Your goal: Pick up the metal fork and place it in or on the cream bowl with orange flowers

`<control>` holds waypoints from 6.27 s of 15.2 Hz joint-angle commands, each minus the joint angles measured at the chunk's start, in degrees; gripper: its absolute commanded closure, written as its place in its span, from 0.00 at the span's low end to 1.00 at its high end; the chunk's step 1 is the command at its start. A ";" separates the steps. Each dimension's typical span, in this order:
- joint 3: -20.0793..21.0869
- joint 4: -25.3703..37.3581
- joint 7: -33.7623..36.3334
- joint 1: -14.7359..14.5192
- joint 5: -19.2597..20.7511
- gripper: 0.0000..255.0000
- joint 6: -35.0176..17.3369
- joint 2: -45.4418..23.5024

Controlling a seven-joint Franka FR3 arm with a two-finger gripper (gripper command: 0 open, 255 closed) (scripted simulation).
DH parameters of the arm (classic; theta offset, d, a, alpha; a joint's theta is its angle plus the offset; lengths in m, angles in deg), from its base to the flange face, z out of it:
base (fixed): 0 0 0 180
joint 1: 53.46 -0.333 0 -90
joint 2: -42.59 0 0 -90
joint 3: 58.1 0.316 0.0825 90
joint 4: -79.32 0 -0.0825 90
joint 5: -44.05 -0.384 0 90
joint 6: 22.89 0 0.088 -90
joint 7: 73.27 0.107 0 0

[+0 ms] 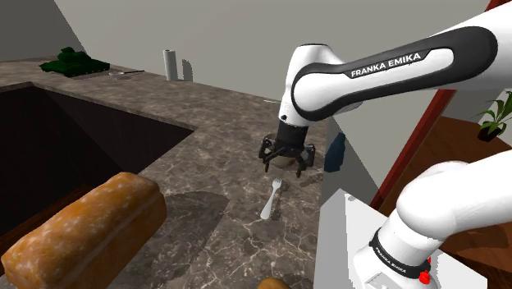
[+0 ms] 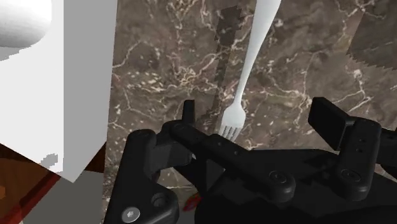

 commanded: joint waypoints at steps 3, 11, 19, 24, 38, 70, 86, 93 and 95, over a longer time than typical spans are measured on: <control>5.20 -1.43 9.74 1.72 -4.07 0.00 -7.62 -6.69; 7.98 -3.93 9.61 1.63 -5.59 0.00 -15.64 -12.14; 7.98 -3.93 9.61 1.63 -5.59 1.00 -15.64 -12.14; 7.97 -3.93 9.61 1.63 -5.59 1.00 -15.64 -12.13; 4.87 -0.54 10.62 1.17 -4.01 1.00 -5.08 -4.88; -7.15 17.25 3.85 9.20 8.03 1.00 11.11 -8.73; -9.32 17.77 -1.34 12.95 12.00 1.00 1.06 -20.42; -9.32 17.77 -1.34 12.95 12.00 1.00 1.06 -20.42; -9.32 17.77 -1.34 12.95 12.00 0.00 1.07 -20.42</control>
